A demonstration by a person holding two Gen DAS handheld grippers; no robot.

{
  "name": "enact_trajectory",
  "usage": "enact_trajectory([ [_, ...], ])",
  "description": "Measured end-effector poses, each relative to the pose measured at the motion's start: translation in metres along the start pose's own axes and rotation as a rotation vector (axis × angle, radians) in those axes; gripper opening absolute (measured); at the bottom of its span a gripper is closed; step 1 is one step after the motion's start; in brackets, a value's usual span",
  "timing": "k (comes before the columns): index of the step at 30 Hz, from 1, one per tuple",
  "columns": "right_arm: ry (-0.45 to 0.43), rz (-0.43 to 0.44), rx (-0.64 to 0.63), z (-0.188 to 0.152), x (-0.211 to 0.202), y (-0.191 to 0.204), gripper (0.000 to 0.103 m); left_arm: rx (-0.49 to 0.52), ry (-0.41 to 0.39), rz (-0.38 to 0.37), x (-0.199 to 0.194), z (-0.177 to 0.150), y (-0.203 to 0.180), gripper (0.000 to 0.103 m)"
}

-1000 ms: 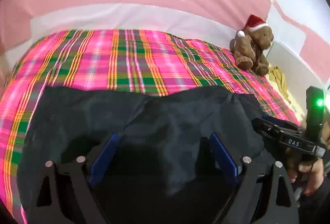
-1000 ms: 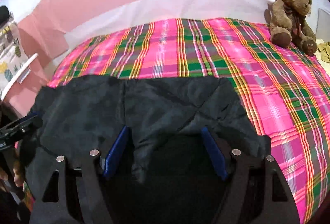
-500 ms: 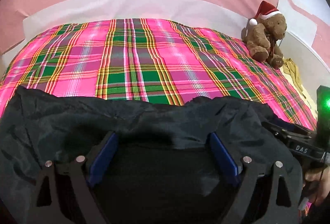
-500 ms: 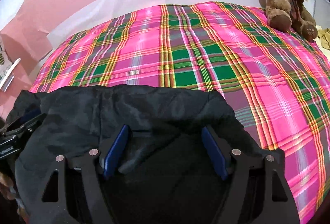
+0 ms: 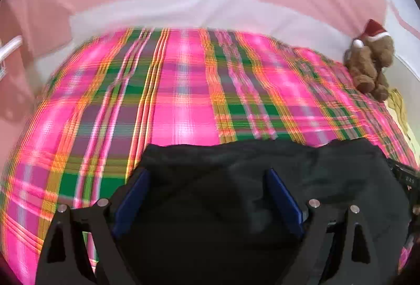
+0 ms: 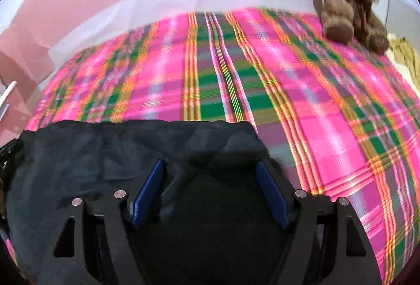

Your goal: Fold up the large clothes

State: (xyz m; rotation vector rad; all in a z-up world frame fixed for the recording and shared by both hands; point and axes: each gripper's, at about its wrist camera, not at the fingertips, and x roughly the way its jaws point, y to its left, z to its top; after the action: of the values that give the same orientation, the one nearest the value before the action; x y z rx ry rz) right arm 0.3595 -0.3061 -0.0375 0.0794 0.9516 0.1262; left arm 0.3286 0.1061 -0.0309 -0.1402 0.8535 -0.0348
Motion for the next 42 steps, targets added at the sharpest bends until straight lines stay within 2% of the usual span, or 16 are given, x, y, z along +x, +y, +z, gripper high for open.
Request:
enact_trajectory([
  [2,0.008,0.009,0.013,-0.002,0.009,-0.003,0.074,-0.028,-0.003,-0.027,0.013,-0.008,0.004,0.093],
  [6,0.007,-0.008,0.007,-0.004,0.02,-0.002,0.074,-0.035,-0.029,-0.024,0.026,-0.013,0.003,0.093],
  [12,0.003,-0.028,0.012,-0.006,0.032,-0.003,0.073,-0.048,-0.035,-0.04,0.03,-0.014,0.005,0.093],
  [16,0.018,-0.034,0.018,-0.004,0.028,-0.001,0.073,-0.026,-0.026,-0.011,0.019,-0.008,0.001,0.092],
  [19,0.011,-0.032,0.019,-0.001,0.006,0.0,0.074,-0.015,-0.061,-0.03,-0.008,-0.006,-0.001,0.092],
  [23,-0.102,-0.032,-0.005,-0.002,-0.047,0.015,0.073,0.009,-0.121,-0.084,-0.045,0.0,-0.017,0.092],
  [26,-0.168,0.034,-0.067,-0.004,-0.073,0.043,0.073,0.048,-0.131,-0.161,-0.058,0.001,-0.046,0.092],
  [28,-0.178,0.062,-0.112,-0.007,-0.078,0.064,0.072,0.086,-0.122,-0.197,-0.056,-0.002,-0.067,0.092],
  [30,-0.15,0.09,-0.168,-0.012,-0.068,0.086,0.066,0.135,-0.094,-0.197,-0.04,-0.006,-0.087,0.091],
  [32,-0.105,0.089,-0.193,-0.014,-0.047,0.095,0.058,0.152,-0.029,-0.199,-0.015,-0.009,-0.099,0.086],
  [34,-0.067,0.075,-0.193,-0.016,-0.024,0.096,0.058,0.154,-0.003,-0.164,0.009,-0.013,-0.102,0.086],
  [36,-0.052,0.077,-0.178,-0.016,-0.004,0.09,0.058,0.157,-0.015,-0.158,0.016,-0.014,-0.103,0.086],
  [42,-0.049,0.085,-0.153,-0.02,0.016,0.082,0.058,0.177,-0.02,-0.126,0.028,-0.02,-0.11,0.086],
])
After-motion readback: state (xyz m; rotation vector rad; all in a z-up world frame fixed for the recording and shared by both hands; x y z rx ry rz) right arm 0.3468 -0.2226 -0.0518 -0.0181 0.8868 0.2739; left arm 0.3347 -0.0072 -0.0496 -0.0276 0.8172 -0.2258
